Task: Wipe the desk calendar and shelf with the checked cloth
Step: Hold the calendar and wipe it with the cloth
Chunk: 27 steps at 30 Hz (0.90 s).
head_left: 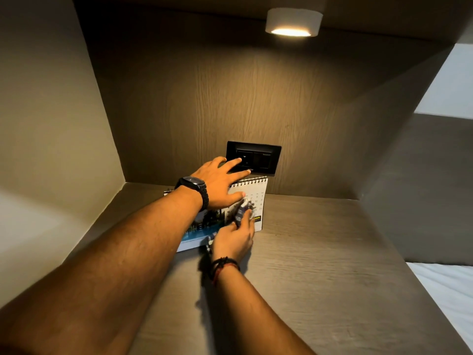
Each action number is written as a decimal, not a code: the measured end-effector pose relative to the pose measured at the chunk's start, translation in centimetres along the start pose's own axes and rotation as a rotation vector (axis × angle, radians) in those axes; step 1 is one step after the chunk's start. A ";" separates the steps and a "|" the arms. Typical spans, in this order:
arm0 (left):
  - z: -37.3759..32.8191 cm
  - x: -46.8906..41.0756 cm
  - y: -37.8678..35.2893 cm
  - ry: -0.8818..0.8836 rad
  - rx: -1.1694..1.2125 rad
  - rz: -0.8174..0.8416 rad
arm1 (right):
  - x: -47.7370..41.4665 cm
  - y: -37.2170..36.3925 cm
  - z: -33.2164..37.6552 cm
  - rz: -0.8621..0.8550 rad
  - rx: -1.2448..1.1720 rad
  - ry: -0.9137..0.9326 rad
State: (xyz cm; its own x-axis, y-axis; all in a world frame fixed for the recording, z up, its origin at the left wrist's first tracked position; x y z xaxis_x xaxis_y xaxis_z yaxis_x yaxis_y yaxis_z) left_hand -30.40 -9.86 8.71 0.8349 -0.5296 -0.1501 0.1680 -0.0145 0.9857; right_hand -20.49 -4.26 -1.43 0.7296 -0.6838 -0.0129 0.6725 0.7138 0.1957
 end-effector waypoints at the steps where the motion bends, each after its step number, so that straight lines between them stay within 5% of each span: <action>1: 0.0 -0.1 0.0 -0.005 -0.002 0.000 | 0.8 -0.4 0.1 0.037 0.023 0.052; 4: 0.1 -0.2 -0.1 -0.011 -0.001 0.002 | 2.5 -0.7 -0.6 0.107 0.080 0.162; 10: 0.0 -0.2 0.0 -0.011 -0.004 0.001 | 1.2 -0.3 0.0 0.028 0.009 0.050; 16: 0.1 -0.3 0.0 0.004 -0.007 -0.036 | 2.4 0.0 -0.4 0.189 0.148 0.244; 20: 0.3 -0.2 0.3 0.033 -0.001 -0.050 | 0.7 3.7 -0.2 0.110 0.236 0.323; 27: -4.2 2.0 4.5 0.045 0.015 -0.427 | -6.2 16.1 -0.1 -0.008 0.609 0.503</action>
State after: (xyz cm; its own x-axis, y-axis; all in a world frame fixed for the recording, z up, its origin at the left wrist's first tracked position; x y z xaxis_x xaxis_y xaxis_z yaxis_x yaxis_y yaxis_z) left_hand -25.71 -7.40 12.54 0.7141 -0.4363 -0.5474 0.4957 -0.2370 0.8355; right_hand -14.12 11.50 1.69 0.7916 -0.4343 -0.4299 0.5973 0.4012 0.6945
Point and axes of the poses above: each hand's wrist, its own x-axis away from the middle knuckle, its own y-axis out of the back of the hand, z = x × y, the point moved 7 cm from there along -x, towards the middle knuckle, and after that the axes turned 7 degrees about y, right-handed, at the moved point
